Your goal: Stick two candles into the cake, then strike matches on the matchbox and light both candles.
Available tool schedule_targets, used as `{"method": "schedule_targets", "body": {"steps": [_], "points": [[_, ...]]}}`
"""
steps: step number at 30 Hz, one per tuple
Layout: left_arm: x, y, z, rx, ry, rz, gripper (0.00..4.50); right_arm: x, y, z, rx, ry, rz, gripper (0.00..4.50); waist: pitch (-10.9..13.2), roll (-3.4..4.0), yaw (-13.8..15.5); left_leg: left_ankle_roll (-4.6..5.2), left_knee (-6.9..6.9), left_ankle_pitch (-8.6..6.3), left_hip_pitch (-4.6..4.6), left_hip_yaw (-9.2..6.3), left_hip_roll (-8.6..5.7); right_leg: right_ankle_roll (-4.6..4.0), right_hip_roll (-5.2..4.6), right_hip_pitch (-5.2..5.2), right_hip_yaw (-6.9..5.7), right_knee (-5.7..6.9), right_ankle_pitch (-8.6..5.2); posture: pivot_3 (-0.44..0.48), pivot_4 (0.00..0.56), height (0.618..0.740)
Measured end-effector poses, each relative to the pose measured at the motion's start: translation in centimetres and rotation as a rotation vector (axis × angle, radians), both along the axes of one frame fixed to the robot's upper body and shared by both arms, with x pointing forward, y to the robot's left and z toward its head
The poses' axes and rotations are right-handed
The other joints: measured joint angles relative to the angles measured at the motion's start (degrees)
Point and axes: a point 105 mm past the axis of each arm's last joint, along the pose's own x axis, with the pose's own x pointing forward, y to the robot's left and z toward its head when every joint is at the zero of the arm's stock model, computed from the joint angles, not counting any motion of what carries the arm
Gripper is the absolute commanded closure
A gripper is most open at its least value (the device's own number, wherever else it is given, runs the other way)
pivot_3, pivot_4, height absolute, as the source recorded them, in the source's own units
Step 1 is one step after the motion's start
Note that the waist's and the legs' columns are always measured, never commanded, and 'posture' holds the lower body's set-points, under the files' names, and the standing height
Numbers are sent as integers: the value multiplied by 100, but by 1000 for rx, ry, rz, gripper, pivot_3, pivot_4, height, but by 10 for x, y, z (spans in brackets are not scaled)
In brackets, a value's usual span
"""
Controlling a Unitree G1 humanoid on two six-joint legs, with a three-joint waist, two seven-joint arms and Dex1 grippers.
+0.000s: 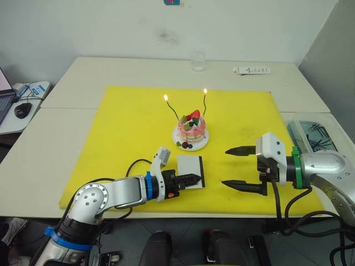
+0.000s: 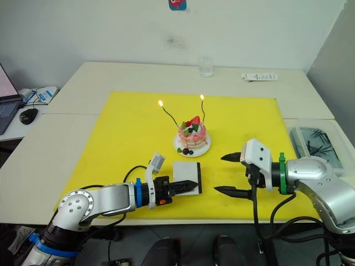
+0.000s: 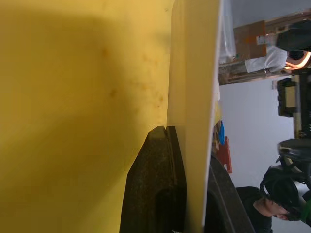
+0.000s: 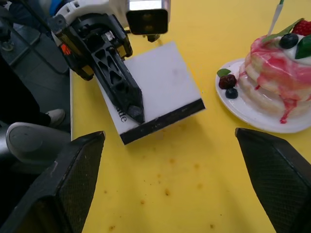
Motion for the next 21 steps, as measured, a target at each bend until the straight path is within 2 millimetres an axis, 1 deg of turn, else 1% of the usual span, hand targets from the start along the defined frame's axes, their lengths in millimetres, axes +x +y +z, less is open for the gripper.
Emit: {"method": "schedule_targets", "body": {"steps": [4, 5, 6, 7, 10, 13, 16, 18, 19, 21], "points": [[4, 0, -2, 7, 17, 3, 4500, 1, 4, -2, 8, 0, -4, 15, 0, 0, 0, 0, -2, 0, 0, -1, 1, 4, 1, 0, -1, 0, 2, 0, 150, 740], [5, -1, -1, 5, 21, 1, 3931, 1, 4, -3, 9, -3, -8, 0, 0, 0, 0, 0, -2, 0, -1, -1, 0, 4, 1, 0, -1, 0, 2, 0, 150, 740], [5, -1, -2, 5, 24, 1, 3778, 2, 5, -3, 11, -7, -12, 0, 0, 0, 0, 0, -2, 0, -1, -2, 0, 4, 1, 0, -1, 0, 2, 0, 150, 740], [6, -1, -3, 10, 29, 2, 3530, 3, 5, -3, 9, -15, -19, 0, 0, 0, 0, 0, -2, 0, -1, -2, 0, 5, 1, 0, -1, 0, 2, 0, 150, 740], [7, 1, -4, 17, 38, 8, 2576, 6, 4, -4, 0, -27, -34, 0, 0, 0, 0, 0, -2, 0, -1, -2, 0, 4, 0, 0, -1, 1, 2, 0, 150, 740], [6, 5, -1, 20, 33, 5, 1730, 9, 4, -4, 8, -33, -40, 0, 0, 0, -7, 0, -1, 0, 1, -2, 2, 4, 0, 0, -1, 4, 2, 0, 150, 740], [4, 18, 4, 70, -17, 7, 793, 12, 2, -6, 9, -31, -49, 0, 0, 0, -23, 0, -3, 0, 4, -2, 4, 2, 2, -1, 0, 7, 1, 0, 150, 740], [2, 38, 8, 114, -52, 34, 173, 13, 2, -7, 8, -32, -47, 0, 0, -1, -44, -1, -6, 0, 5, -2, 12, -1, 5, -5, -1, 8, -1, 0, 150, 740], [2, 46, 10, 131, -65, 47, 43, 13, 1, -7, 8, -30, -47, 0, -1, -1, -45, -1, -7, 0, 7, -3, 14, -3, 5, -4, -2, 9, -2, 0, 150, 740], [1, 68, 16, 188, -106, 81, 43, 12, -1, -10, 9, -20, -52, 0, -1, -1, -44, -1, -11, 0, 7, -7, 15, -11, 6, -7, -8, 11, -7, 0, 150, 740]]}}
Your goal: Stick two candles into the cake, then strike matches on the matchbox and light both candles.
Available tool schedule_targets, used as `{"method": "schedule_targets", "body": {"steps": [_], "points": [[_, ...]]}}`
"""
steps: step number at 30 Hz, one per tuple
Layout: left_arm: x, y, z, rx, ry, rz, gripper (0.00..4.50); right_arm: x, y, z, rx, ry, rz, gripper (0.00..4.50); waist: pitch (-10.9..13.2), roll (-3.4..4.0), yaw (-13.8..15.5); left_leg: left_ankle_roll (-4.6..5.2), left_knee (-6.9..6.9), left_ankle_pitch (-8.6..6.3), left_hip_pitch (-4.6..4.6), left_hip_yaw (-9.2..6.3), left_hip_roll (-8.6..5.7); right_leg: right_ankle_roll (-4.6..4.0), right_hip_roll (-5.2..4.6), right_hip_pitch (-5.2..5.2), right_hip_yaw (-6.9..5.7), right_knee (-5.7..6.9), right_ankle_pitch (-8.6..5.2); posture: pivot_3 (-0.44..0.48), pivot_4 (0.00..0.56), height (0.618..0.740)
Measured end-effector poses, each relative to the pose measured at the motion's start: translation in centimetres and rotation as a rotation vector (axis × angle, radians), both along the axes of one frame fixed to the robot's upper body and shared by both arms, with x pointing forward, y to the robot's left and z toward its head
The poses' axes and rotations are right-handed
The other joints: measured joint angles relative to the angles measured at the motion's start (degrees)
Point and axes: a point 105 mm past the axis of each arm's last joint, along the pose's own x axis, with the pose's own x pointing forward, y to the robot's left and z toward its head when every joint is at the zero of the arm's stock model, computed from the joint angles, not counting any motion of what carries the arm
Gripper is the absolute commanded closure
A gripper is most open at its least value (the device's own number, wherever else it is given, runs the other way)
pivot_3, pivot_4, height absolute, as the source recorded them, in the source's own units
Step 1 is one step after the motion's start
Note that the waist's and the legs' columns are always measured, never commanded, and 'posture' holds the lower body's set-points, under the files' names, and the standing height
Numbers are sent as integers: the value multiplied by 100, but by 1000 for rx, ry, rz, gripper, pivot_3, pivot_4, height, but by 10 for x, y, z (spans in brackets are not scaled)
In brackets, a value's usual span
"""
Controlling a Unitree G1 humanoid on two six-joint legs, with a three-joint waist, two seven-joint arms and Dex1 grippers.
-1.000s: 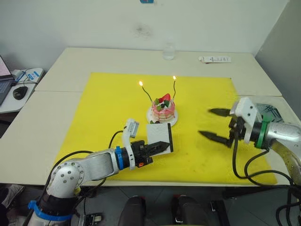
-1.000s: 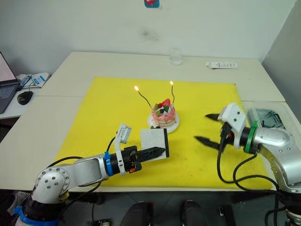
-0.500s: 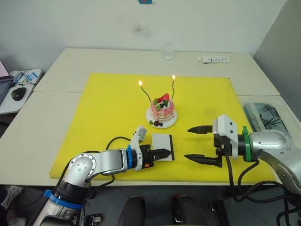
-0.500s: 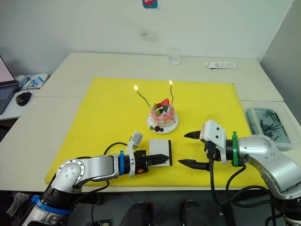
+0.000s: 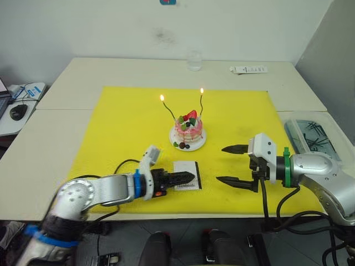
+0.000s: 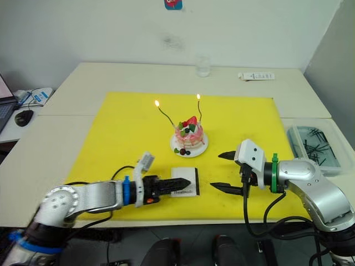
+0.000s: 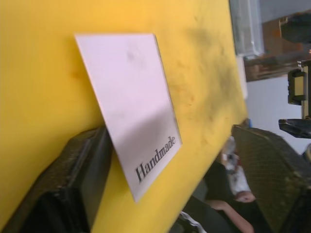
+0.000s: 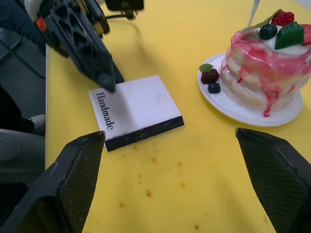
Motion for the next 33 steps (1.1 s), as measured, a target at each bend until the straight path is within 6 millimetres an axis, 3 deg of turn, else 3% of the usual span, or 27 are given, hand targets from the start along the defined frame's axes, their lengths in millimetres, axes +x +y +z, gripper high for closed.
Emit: {"method": "schedule_targets", "body": {"steps": [4, 9, 13, 16, 21, 27, 33], "points": [[9, 36, 13, 166, -147, 38, 43, 8, -11, -7, -2, 7, -49, 0, 1, 0, 22, -1, 2, 0, -2, 6, -7, -32, -3, -2, -1, -3, -18, 0, 150, 740], [49, 91, 57, 395, -522, 187, 43, 25, -33, -10, 36, 16, -177, 0, 1, 1, 37, -3, 2, -2, -5, 31, -19, -28, -17, -2, 0, -19, -15, 0, 150, 740], [67, 125, 57, 653, -727, 248, 43, 49, -60, -11, 88, -23, -361, 0, 1, 1, 41, -3, -6, -5, -15, 43, -17, -25, -21, -10, 7, -28, -14, 0, 150, 740], [78, 127, 48, 695, -812, 306, 43, 57, -76, -14, 99, -57, -458, 0, 1, 0, 66, -3, -10, -5, -23, 32, -11, -15, -23, -12, 9, -26, -11, 0, 150, 740], [94, 129, 38, 754, -870, 424, 43, 45, -87, -30, 90, -22, -510, 0, 2, -2, 136, -3, -9, -5, -25, 19, -1, 11, -11, -12, 2, -19, 1, 0, 150, 740], [100, 125, 33, 711, -889, 449, 43, 9, -95, -39, 123, 6, -620, 0, 0, -3, 155, -3, -6, -5, -21, 18, 1, 18, -12, -9, 2, -16, 3, 0, 150, 740], [109, 124, 36, 702, -934, 501, 43, -26, -115, -55, 98, -79, -819, 0, -3, -4, 158, -3, 4, -5, -15, 20, -3, 22, -15, -1, 2, -15, 6, 0, 150, 740]]}}
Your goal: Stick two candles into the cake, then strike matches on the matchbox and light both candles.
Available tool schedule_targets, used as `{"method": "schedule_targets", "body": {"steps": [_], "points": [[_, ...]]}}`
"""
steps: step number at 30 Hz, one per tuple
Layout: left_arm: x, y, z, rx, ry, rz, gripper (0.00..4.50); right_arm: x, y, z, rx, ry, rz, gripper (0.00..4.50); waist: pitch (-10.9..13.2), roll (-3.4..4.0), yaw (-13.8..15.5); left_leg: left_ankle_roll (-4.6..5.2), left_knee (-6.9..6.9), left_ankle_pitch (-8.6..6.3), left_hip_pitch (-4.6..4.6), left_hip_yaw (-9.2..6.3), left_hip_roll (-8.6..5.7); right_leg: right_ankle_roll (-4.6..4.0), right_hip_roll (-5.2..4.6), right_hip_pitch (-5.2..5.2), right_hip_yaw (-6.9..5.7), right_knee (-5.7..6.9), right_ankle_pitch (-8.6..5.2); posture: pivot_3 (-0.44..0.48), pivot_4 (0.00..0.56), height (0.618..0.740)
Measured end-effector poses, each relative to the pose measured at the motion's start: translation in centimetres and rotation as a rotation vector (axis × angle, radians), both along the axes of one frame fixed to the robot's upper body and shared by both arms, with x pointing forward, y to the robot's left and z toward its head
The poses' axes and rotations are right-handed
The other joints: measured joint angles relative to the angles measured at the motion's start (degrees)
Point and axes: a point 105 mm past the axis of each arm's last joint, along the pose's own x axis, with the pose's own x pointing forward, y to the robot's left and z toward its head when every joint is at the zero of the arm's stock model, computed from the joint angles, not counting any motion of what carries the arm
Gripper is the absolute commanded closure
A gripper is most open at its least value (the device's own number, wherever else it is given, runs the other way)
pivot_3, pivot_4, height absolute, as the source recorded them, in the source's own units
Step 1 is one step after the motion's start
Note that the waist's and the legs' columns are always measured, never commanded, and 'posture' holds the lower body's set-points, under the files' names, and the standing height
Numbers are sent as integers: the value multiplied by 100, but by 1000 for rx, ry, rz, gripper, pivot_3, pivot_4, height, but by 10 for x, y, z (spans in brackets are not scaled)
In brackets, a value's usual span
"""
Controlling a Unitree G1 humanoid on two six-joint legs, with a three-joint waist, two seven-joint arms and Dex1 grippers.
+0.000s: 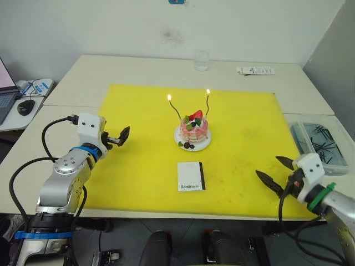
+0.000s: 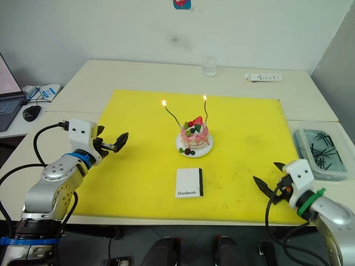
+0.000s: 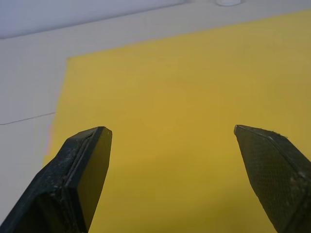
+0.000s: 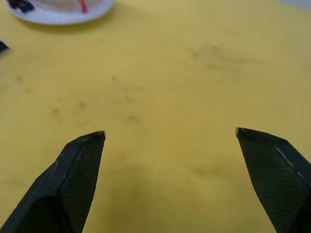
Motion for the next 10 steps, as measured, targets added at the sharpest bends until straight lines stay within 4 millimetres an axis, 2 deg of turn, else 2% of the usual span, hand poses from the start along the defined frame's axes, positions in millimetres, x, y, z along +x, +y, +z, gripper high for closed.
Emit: {"method": "schedule_targets", "body": {"steps": [4, 10], "points": [[12, -10, -3, -44, -18, 8, 43, -4, 3, 5, 3, -26, -13, 0, -2, -2, -31, 2, 9, 1, 6, 17, -2, -12, -1, 0, 1, -3, 11, 0, 150, 740], [13, -17, -6, -40, -13, -3, 43, 7, 12, 16, 24, -67, 25, 0, -9, -13, -84, 2, 5, 2, 9, 12, 1, -16, 2, 0, 1, 0, 14, 0, 150, 740]]}}
